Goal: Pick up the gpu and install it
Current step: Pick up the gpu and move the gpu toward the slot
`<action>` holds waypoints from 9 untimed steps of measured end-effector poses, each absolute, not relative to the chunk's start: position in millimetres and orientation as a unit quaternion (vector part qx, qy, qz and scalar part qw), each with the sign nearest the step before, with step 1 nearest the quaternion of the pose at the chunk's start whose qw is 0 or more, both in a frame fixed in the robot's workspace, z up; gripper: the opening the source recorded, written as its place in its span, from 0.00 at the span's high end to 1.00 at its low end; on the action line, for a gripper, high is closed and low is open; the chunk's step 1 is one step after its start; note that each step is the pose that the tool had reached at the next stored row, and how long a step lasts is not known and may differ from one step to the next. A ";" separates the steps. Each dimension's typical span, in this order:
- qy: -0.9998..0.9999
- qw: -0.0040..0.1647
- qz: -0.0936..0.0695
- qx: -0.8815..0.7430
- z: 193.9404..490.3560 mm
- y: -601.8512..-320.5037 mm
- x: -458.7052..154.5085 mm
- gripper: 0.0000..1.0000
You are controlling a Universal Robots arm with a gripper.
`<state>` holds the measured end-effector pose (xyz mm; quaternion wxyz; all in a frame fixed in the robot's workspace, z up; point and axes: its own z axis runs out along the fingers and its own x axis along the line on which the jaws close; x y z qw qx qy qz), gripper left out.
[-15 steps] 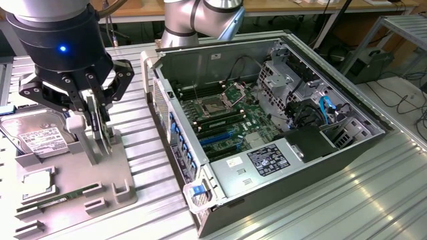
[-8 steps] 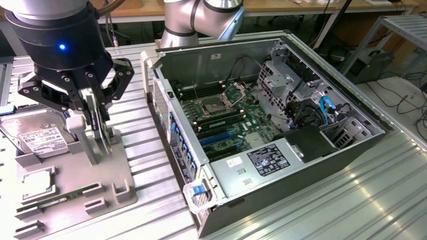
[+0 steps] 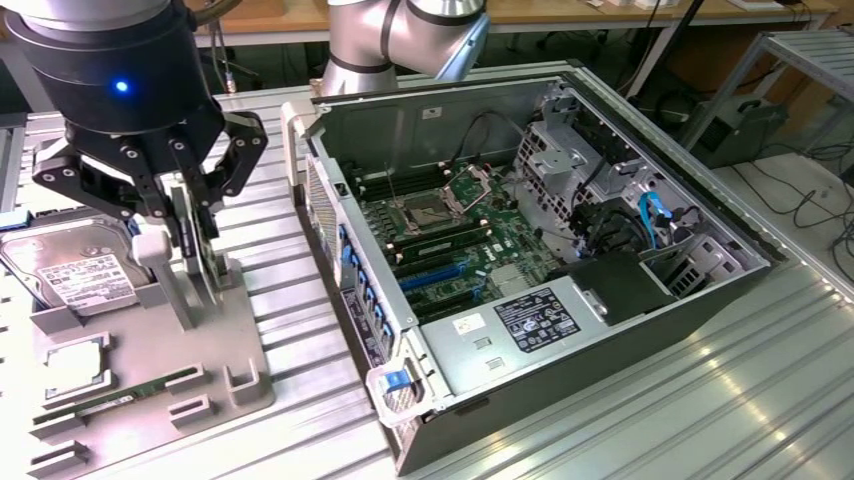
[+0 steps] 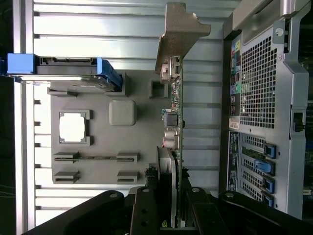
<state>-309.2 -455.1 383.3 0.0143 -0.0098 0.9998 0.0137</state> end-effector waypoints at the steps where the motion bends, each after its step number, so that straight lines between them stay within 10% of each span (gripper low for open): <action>1: 1.000 0.014 0.014 -0.010 383.6 -455.1 -309.2 0.73; 9: 1.000 0.014 0.014 -0.010 390.1 -455.1 -309.1 0.73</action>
